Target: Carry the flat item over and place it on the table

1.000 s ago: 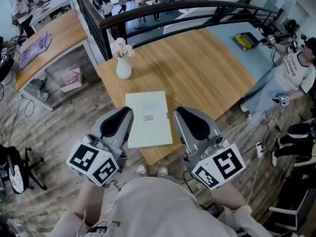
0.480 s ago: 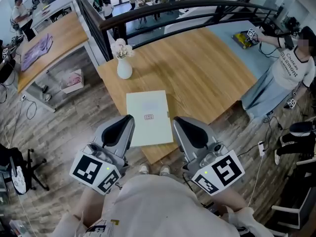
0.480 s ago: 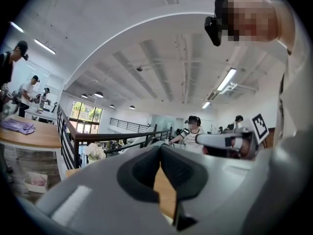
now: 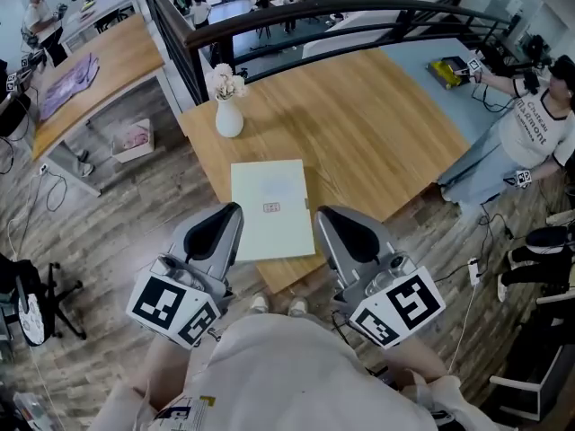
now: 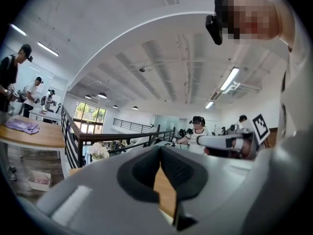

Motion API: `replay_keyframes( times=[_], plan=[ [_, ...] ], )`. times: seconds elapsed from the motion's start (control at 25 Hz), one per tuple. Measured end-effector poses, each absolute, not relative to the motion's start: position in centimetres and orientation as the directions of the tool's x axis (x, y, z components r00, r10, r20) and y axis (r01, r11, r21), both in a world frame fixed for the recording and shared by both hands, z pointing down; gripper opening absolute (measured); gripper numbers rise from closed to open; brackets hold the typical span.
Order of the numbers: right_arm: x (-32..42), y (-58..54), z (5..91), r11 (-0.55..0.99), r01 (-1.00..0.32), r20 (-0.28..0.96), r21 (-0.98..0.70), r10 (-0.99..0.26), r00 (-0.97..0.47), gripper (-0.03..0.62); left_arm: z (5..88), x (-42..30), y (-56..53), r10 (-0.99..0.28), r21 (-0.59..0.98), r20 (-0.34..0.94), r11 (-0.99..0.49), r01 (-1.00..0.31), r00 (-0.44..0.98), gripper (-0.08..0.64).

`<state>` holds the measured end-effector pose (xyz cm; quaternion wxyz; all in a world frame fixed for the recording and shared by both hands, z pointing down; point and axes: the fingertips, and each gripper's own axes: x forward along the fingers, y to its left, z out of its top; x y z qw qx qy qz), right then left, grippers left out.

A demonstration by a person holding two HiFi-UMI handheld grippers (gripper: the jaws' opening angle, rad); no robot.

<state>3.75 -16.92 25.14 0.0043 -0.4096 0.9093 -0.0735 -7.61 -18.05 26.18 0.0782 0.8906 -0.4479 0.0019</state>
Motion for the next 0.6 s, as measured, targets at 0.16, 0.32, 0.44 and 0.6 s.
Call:
replay_keyframes(
  times=[0.16, 0.32, 0.44, 0.6],
  plan=[
    [4.1, -16.8, 25.4, 0.647, -0.751, 0.053, -0.129, -0.752, -0.657, 0.000, 26.8, -7.5, -17.8, -0.798, 0.143, 0.083, -0.584, -0.799, 0.597, 0.003],
    [4.3, -16.5, 26.2, 0.647, -0.751, 0.063, -0.131, -0.751, -0.657, 0.000, 27.3, -7.2, -17.5, -0.794, 0.148, 0.093, -0.586, -0.797, 0.601, 0.003],
    [4.1, -16.8, 26.1, 0.649, -0.747, 0.067, -0.141, -0.747, -0.662, 0.000, 27.1, -7.4, -17.7, -0.792, 0.152, 0.096, -0.587, -0.795, 0.603, 0.003],
    [4.0, -16.6, 26.1, 0.651, -0.746, 0.068, -0.142, -0.746, -0.663, 0.000, 27.1, -7.4, -17.5, -0.790, 0.155, 0.097, -0.589, -0.794, 0.605, 0.003]
  ],
)
